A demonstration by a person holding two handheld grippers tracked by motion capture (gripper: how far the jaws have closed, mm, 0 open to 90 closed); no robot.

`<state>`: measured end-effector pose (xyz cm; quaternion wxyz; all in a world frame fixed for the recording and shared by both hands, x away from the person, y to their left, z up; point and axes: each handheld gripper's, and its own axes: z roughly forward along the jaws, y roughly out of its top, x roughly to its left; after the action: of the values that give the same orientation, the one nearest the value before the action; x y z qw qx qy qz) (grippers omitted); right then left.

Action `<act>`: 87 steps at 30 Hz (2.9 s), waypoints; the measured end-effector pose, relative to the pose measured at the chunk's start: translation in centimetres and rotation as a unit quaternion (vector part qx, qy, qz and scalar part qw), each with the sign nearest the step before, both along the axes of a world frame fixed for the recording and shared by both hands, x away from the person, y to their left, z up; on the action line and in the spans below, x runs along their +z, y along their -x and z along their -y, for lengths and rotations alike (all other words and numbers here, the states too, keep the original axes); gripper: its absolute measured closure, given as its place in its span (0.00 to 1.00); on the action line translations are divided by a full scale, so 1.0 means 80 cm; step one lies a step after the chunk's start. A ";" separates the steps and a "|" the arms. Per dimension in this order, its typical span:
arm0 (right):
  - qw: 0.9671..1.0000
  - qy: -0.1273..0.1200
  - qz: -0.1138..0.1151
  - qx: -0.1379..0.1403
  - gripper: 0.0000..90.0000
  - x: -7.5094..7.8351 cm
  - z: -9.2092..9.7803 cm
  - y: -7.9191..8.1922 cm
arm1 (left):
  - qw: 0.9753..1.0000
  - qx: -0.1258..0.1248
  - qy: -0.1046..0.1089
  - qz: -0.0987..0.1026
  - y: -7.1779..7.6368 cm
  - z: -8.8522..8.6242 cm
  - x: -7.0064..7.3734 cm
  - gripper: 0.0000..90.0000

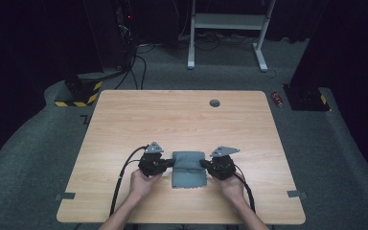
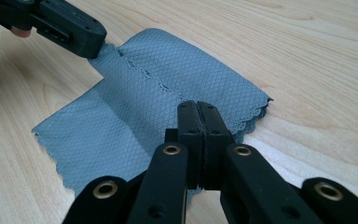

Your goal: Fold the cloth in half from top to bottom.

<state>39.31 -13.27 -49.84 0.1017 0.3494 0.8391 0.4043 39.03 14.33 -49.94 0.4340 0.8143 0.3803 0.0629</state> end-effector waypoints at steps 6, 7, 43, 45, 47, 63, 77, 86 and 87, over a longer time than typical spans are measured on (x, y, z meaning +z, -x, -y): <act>1.000 -0.005 -0.004 0.000 0.99 -0.002 0.002 0.006 | 1.000 -0.001 -0.002 -0.002 0.008 0.001 -0.005 0.99; 1.000 -0.005 -0.002 0.001 0.99 -0.003 0.002 0.007 | 1.000 -0.002 -0.002 -0.003 0.009 0.001 -0.006 0.99; 1.000 0.014 0.001 0.019 0.98 -0.016 0.004 0.038 | 0.999 -0.024 -0.030 0.003 0.039 0.008 -0.016 0.98; 1.000 0.015 0.002 0.022 0.98 -0.016 0.004 0.040 | 0.999 -0.025 -0.034 0.005 0.042 0.009 -0.016 0.98; 1.000 0.017 0.005 0.023 0.98 -0.016 0.004 0.042 | 0.999 -0.026 -0.037 0.002 0.044 0.009 -0.018 0.98; 0.999 -0.015 0.021 0.030 0.87 0.004 0.016 0.065 | 1.000 -0.013 -0.003 0.012 0.068 -0.004 0.000 0.73; 0.997 0.068 0.030 0.030 0.85 -0.018 -0.012 0.060 | 0.995 0.002 -0.093 0.025 0.058 0.027 -0.021 0.63; 0.997 0.070 0.025 0.037 0.81 -0.022 0.004 0.071 | 0.996 -0.003 -0.090 0.020 0.083 0.011 -0.020 0.61; 0.997 0.065 0.025 0.036 0.81 -0.021 0.005 0.070 | 0.996 -0.004 -0.085 0.022 0.083 0.009 -0.019 0.60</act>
<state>33.73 -13.68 -51.51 0.1306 0.3014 0.8730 0.3605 32.39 13.63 -51.43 0.3713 0.8482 0.3610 0.1114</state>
